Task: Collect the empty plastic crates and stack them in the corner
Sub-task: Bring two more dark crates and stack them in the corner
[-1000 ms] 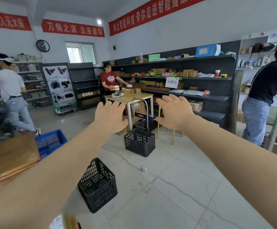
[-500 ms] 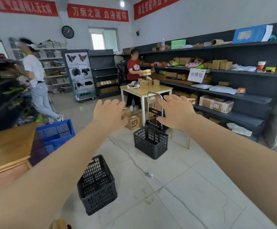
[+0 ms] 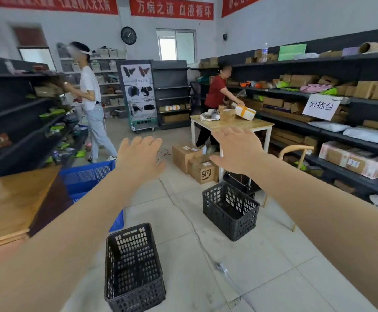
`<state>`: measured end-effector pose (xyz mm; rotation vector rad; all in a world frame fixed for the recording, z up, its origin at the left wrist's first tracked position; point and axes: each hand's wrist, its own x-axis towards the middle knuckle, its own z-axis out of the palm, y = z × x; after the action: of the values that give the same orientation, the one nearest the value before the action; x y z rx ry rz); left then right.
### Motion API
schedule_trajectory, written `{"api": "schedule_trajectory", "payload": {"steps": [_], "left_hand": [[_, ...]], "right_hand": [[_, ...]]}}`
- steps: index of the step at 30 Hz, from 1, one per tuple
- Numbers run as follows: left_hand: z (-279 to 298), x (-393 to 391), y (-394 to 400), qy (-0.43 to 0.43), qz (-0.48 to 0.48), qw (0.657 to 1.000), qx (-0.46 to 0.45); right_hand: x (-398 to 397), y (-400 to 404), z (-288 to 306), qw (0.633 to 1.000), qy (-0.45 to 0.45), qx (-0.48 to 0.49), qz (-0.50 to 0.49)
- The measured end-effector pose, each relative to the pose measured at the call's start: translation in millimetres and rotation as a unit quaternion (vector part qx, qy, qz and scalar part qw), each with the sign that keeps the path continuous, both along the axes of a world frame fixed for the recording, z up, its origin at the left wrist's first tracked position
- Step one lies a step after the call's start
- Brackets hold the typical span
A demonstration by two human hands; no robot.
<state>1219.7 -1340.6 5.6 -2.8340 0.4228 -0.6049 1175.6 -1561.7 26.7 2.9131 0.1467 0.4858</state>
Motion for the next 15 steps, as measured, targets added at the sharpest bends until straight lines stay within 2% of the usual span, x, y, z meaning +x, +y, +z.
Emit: {"api": "schedule_trajectory", "payload": {"steps": [8, 15], "left_hand": [[-7, 100, 4, -0.005, 0.1, 0.995, -0.004], [-14, 173, -2, -0.003, 0.229, 0.973, -0.029]], "right_hand": [[158, 0, -14, 0.993, -0.01, -0.004, 0.121], [291, 11, -21, 0.967, 0.017, -0.005, 0.253]]}}
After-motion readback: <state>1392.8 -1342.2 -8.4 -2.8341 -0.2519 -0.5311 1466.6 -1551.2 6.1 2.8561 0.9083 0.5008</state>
